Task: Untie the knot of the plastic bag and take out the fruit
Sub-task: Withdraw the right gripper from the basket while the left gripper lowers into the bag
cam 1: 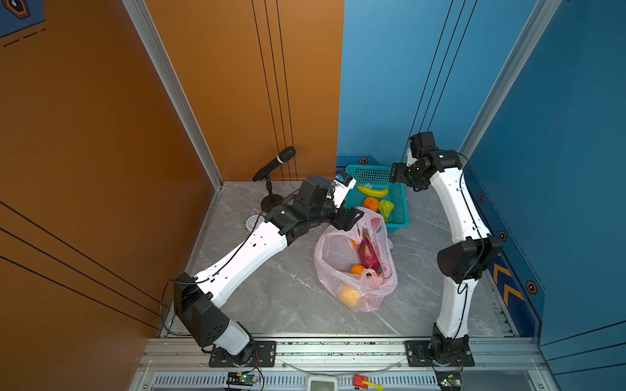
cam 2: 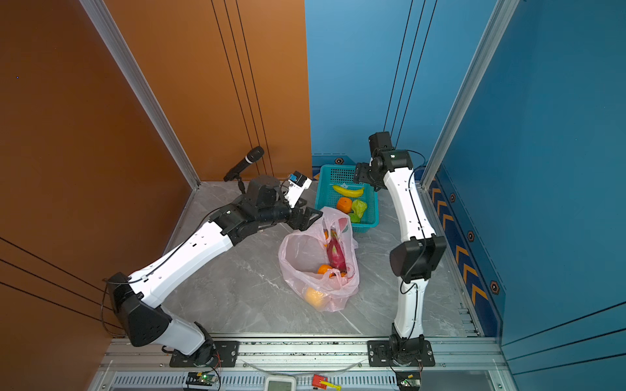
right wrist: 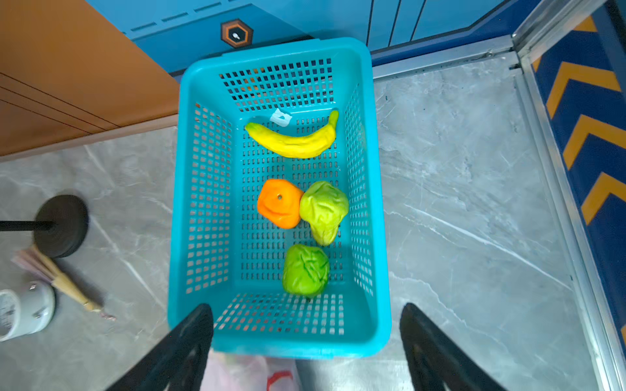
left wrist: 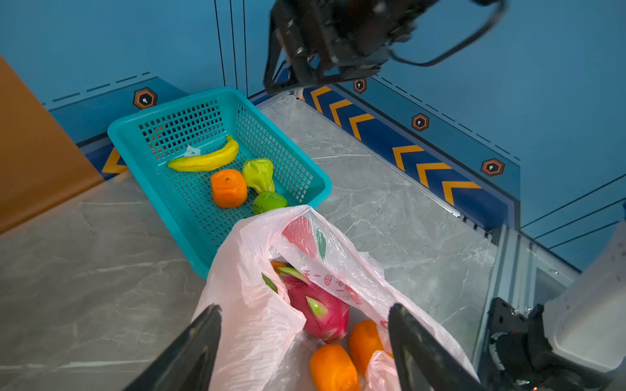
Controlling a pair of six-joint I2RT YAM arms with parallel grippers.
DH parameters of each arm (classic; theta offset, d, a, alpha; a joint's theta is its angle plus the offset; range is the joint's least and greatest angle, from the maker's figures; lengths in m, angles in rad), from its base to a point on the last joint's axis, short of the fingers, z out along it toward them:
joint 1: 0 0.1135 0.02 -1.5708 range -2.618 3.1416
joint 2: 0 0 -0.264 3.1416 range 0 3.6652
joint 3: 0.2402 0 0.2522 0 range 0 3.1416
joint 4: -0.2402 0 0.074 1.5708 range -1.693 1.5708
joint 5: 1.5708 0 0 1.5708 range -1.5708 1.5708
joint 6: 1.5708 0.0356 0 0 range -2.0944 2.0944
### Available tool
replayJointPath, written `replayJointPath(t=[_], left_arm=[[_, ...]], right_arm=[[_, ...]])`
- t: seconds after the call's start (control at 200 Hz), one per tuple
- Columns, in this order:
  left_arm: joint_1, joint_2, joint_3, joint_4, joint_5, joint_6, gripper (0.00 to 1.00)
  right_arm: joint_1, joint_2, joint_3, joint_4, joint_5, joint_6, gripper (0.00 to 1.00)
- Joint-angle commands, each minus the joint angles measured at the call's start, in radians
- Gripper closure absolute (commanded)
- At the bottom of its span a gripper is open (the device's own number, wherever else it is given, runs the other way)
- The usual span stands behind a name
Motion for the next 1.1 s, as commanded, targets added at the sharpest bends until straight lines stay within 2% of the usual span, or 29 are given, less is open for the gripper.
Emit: replayJointPath(t=[0.0,0.22,0.37,0.556,0.701,0.886,1.096], left_arm=[[-0.017,-0.027,-0.043,-0.024,-0.030,-0.035,0.27],[-0.058,-0.044,-0.099,-0.056,-0.015,-0.068,0.37],[-0.101,-0.039,-0.123,-0.073,-0.004,-0.087,0.41],[-0.179,-0.010,-0.132,-0.097,-0.087,-0.130,0.42],[-0.226,0.053,-0.117,-0.095,-0.154,-0.178,0.43],[-0.246,0.158,-0.107,-0.087,-0.183,-0.240,0.44],[-0.254,0.239,-0.109,-0.064,-0.247,-0.323,0.45]], right_arm=[[0.033,-0.124,-0.123,-0.041,-0.009,0.078,0.13],[0.125,-0.436,-0.462,0.042,0.040,0.200,0.13],[0.193,-0.614,-0.695,0.115,0.030,0.289,0.14],[0.246,-0.801,-0.983,0.254,0.010,0.377,0.14],[0.250,-0.817,-1.115,0.330,-0.061,0.362,0.13],[0.251,-0.717,-1.176,0.367,-0.164,0.272,0.12],[0.255,-0.613,-1.230,0.400,-0.125,0.214,0.19]])
